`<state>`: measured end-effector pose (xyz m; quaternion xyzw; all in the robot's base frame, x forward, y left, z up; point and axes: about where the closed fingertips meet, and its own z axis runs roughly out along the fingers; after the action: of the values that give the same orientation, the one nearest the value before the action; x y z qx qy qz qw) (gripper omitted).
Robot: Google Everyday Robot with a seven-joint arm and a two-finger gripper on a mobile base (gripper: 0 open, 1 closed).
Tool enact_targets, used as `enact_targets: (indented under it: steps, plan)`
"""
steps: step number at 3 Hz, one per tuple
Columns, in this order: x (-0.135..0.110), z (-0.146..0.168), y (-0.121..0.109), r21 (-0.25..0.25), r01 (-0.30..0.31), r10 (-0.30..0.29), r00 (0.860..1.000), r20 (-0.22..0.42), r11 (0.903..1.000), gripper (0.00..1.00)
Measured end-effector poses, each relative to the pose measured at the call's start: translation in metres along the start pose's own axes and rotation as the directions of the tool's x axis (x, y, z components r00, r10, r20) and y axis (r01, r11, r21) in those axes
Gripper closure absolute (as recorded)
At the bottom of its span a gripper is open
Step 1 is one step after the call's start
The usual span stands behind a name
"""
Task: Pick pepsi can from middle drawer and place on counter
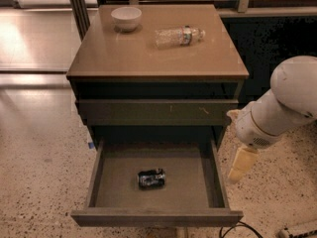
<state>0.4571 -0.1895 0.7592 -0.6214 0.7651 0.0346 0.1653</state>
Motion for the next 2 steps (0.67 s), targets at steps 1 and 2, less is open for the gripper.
enact_targets:
  steps: [1,2]
  plan:
    - [-0.012,0.042,-0.011,0.000,0.052,-0.052,0.998,0.027,0.9986,0.00]
    - [-0.022,0.084,-0.018,-0.011,0.091,-0.090,0.994,0.067,0.9958,0.00]
